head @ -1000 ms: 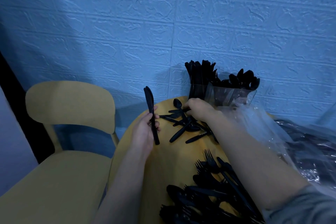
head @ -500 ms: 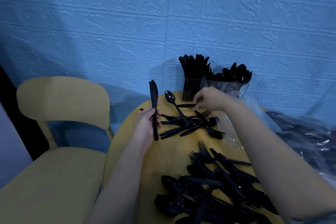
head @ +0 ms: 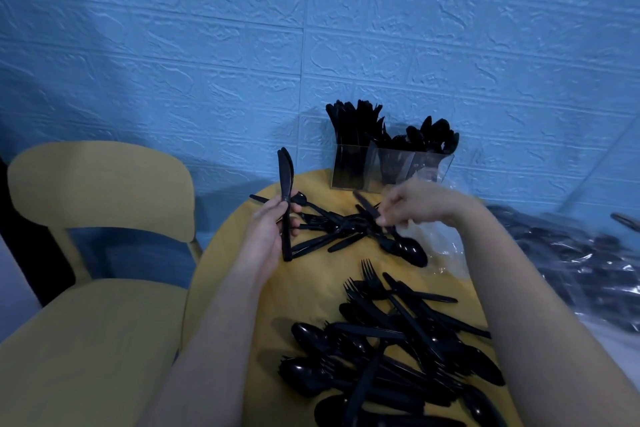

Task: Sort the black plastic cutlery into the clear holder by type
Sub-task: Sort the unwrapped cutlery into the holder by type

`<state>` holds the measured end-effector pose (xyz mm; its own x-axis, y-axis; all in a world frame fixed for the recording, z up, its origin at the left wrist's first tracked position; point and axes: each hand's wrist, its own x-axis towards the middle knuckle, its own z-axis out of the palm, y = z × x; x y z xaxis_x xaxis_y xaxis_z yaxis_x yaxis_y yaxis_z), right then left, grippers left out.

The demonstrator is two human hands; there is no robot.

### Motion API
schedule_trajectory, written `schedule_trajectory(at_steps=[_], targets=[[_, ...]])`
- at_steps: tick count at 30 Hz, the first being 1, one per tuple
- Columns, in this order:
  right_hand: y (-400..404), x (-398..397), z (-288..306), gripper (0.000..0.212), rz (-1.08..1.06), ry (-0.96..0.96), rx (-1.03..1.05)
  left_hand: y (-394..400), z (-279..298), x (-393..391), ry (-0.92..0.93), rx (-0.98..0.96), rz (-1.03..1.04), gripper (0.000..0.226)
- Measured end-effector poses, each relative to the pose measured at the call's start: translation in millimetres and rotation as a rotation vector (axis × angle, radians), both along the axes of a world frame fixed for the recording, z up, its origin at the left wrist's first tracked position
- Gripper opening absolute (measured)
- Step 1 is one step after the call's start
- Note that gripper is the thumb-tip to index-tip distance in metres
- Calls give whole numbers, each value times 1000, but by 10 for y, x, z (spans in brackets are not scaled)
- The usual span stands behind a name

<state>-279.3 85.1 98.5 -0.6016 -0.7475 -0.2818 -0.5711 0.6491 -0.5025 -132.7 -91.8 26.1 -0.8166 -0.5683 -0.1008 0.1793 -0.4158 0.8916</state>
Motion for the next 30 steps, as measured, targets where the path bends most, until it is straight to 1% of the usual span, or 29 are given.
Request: schedule_trajectory(at_steps=[2, 4, 5, 7, 8, 9, 11, 12, 14, 16, 19, 21, 24, 27, 29, 30], targets=[[-5, 49, -48, 4, 137, -12, 200, -5, 0, -2, -3, 1, -2, 29], [-45, 88, -107, 3, 213, 3, 319, -8, -1, -7, -8, 5, -2, 29], [-76, 100, -137, 4, 220, 26, 319, -10, -3, -7, -8, 7, -2, 29], [-169, 123, -189, 2, 192, 162, 208, -17, -6, -8, -5, 8, 0, 29], [-228, 141, -213, 6, 180, 249, 129, -20, -8, -8, -5, 7, 2, 29], [-297, 165, -244, 15, 195, 322, 55, -22, -11, -8, -6, 5, 6, 29], [-440, 229, -322, 31, 302, 375, -20, -27, -9, -10, 3, 1, 7, 29], [-509, 265, -364, 35, 366, 381, -4, -29, -9, -10, 10, 3, 6, 29], [-621, 312, -449, 36, 455, 406, 75, -39, -10, -13, 19, 5, 8, 29], [-697, 318, -490, 29, 488, 441, 111, -47, -16, -15, 32, 6, 9, 29], [-751, 296, -459, 22, 498, 458, 100, -64, -19, -10, 66, 33, 22, 29], [-722, 266, -423, 20, 461, 444, 28, -93, -22, -1, 117, 88, 21, 29], [-587, 212, -335, 16, 316, 385, -150, -157, -28, 19, 232, 202, 20, 29], [-415, 161, -209, 9, 80, 224, -318, -192, -34, 26, 287, 242, 61, 29], [-313, 152, -119, 5, -41, 98, -432, -168, -38, 23, 264, 224, 44, 29], [-266, 164, -73, 8, -67, 36, -464, -146, -38, 23, 239, 202, 21, 30]])
